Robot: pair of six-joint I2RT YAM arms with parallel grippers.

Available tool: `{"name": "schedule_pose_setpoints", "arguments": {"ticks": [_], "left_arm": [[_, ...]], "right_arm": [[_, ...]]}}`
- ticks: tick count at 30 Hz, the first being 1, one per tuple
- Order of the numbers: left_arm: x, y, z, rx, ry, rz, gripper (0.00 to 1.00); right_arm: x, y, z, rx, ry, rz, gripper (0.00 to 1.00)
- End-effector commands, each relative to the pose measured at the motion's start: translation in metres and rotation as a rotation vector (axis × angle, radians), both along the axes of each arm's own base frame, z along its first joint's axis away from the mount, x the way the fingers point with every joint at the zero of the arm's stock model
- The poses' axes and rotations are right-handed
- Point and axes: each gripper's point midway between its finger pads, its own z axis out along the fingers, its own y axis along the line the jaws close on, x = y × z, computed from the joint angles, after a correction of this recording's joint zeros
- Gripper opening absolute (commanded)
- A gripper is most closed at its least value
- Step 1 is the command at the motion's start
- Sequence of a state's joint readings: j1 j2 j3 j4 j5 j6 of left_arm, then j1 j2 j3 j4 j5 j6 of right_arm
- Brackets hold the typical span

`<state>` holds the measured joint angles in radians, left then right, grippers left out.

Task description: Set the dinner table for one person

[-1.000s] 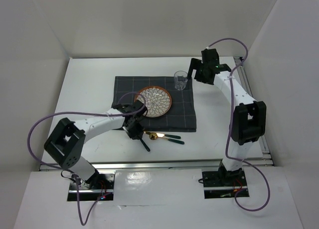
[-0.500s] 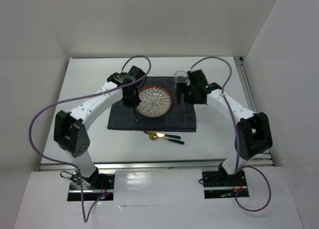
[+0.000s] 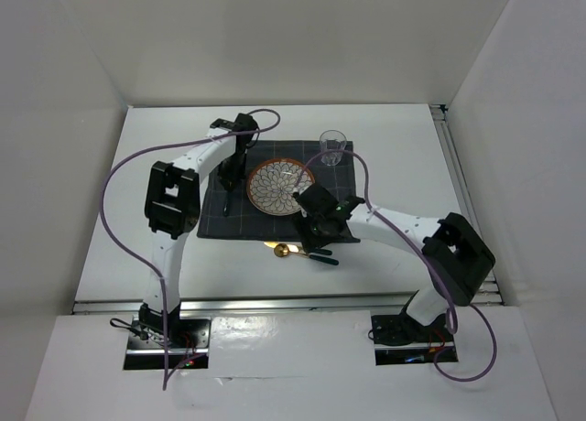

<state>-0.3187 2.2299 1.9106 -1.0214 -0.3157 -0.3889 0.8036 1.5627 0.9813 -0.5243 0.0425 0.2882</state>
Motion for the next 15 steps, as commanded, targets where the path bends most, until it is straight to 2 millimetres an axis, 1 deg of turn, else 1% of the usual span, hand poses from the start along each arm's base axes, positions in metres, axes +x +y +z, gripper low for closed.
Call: {"name": "schedule_pose_setpoints", "arguments": {"ticks": [1,3,4,5,6,8,9,10,12,13,15], "left_arm": [[0.003,-0.003,-0.008,-0.022,0.051,-0.070,0.00],[0.006,-0.002,-0.009,-0.015,0.046,-0.068,0.00],[0.005,-0.002,-0.015,-0.013,0.058,-0.059,0.00],[0.005,-0.002,-0.015,-0.013,0.058,-0.059,0.00],[0.008,-0.003,-0.019,-0.014,0.055,-0.059,0.00],[0.009,-0.007,-0.020,-0.036,0.052,-0.063,0.00],[0.011,-0.008,-0.022,-0.038,0.051,-0.054,0.00],[0.014,-0.011,-0.019,-0.051,0.039,-0.056,0.00],[0.014,-0.011,-0.024,-0.046,0.055,-0.055,0.00],[0.015,-0.013,-0.022,-0.056,0.055,-0.057,0.00],[0.015,-0.013,-0.022,-0.056,0.055,-0.057,0.10]], "right_arm": [[-0.002,0.006,-0.008,-0.019,-0.014,0.070,0.63],[-0.006,0.010,-0.008,-0.009,-0.004,0.086,0.63],[-0.010,0.009,-0.011,-0.008,0.010,0.092,0.63],[-0.013,0.012,-0.011,-0.002,0.016,0.105,0.63],[-0.013,0.012,-0.011,-0.002,0.016,0.105,0.62],[-0.021,0.016,-0.013,0.024,0.032,0.129,0.57],[-0.023,0.017,-0.013,0.031,0.039,0.134,0.56],[-0.024,0.017,-0.016,0.031,0.039,0.134,0.56],[-0.025,0.015,-0.021,0.024,0.047,0.134,0.56],[-0.025,0.015,-0.021,0.024,0.047,0.134,0.56],[-0.026,0.016,-0.027,0.018,0.058,0.147,0.56]]}}
